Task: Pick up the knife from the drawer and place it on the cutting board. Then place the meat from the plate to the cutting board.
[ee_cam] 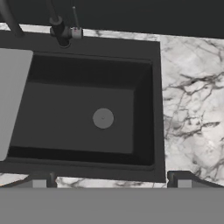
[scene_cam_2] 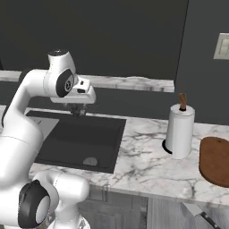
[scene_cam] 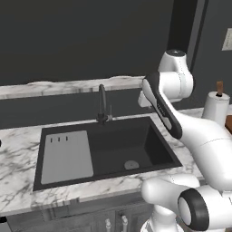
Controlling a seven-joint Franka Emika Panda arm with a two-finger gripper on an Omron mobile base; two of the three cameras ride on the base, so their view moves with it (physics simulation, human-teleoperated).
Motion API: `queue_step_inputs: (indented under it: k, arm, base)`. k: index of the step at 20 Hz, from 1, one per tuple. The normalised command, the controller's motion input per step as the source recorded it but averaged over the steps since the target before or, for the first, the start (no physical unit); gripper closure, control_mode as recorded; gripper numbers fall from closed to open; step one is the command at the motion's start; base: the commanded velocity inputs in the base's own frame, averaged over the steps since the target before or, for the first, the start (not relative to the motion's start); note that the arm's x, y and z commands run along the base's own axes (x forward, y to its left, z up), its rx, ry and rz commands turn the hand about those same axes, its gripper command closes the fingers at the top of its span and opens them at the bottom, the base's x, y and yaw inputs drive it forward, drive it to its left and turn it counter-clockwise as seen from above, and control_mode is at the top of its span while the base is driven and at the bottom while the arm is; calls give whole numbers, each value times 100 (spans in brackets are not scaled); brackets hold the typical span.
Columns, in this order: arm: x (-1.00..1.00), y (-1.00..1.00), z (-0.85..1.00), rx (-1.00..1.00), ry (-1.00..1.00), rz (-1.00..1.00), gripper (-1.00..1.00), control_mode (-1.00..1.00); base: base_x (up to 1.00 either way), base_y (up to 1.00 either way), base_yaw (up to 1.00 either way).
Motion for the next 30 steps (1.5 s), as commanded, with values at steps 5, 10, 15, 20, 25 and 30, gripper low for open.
queue_step_inputs:
  k: [5,10,15,20,25,30]
  arm:
    - [0,0,0,0,0,0,-100,-100]
    - [0,0,0,0,0,0,-100,-100]
    - [-17,-13,-1,0,0,-4,-100,-100]
    - [-60,-40,-7,0,0,-11,-100,-100]
    - [-72,-56,-13,1,0,-13,-100,-100]
    - [-59,-61,-26,0,6,-14,-100,-100]
  base:
    - [5,1,0]
    - [0,0,0]
    - [0,0,0]
    - [0,0,0]
    - [0,0,0]
    - [0,0,0]
